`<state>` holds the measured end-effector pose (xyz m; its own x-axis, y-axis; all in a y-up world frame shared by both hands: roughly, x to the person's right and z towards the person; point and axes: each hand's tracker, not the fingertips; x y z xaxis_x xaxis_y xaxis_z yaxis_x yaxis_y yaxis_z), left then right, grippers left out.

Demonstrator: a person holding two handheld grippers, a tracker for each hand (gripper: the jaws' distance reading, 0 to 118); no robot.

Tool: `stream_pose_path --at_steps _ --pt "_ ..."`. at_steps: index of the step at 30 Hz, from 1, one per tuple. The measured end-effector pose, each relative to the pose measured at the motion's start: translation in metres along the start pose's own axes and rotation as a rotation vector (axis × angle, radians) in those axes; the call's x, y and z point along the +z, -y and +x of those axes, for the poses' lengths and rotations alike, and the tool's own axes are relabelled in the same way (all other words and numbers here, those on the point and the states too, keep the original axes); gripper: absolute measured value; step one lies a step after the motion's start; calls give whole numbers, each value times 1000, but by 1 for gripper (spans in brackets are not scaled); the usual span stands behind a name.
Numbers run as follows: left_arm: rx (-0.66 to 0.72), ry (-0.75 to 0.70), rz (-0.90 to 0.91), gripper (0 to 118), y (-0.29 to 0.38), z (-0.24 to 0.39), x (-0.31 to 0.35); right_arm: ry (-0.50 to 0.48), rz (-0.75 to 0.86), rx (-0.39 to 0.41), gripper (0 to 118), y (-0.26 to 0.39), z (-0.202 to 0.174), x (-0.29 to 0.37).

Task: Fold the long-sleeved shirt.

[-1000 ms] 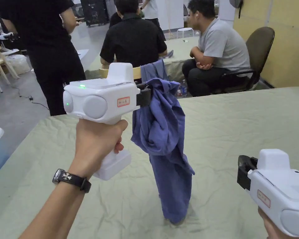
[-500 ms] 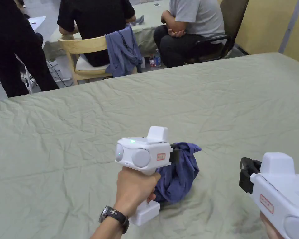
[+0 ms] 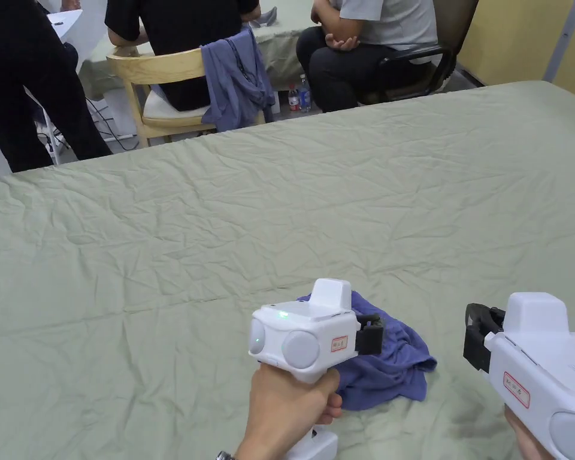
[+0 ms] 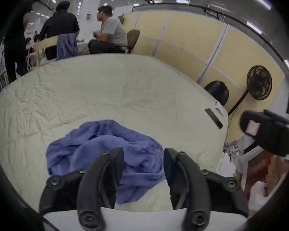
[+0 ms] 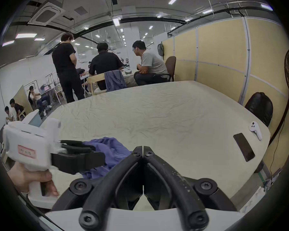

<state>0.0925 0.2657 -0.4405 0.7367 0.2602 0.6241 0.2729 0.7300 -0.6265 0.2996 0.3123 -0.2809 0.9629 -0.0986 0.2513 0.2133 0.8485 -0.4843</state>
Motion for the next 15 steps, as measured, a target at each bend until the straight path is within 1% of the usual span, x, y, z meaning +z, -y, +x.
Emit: stream_pose_path --at_steps 3,4,6,8,9,11,13,15 --pt "19 -49 73 50 8 -8 51 -10 22 23 1 -5 -10 8" --pt "18 -82 99 48 11 -11 66 -15 31 27 1 -7 -14 12" --pt "23 -148 139 37 20 -21 103 -28 45 42 1 -9 -21 19" --pt "66 -219 203 35 37 -31 137 -32 58 57 1 -9 -28 25" --pt "92 -248 232 29 45 -36 153 -37 63 65 1 -9 -31 28" --pt "81 -294 243 10 60 -46 176 -45 68 77 1 -8 -37 31" --pt "60 -324 231 3 75 -49 193 -50 69 87 1 -8 -42 33" --pt "67 -306 219 0 85 -56 203 -51 69 93 1 -6 -47 35"
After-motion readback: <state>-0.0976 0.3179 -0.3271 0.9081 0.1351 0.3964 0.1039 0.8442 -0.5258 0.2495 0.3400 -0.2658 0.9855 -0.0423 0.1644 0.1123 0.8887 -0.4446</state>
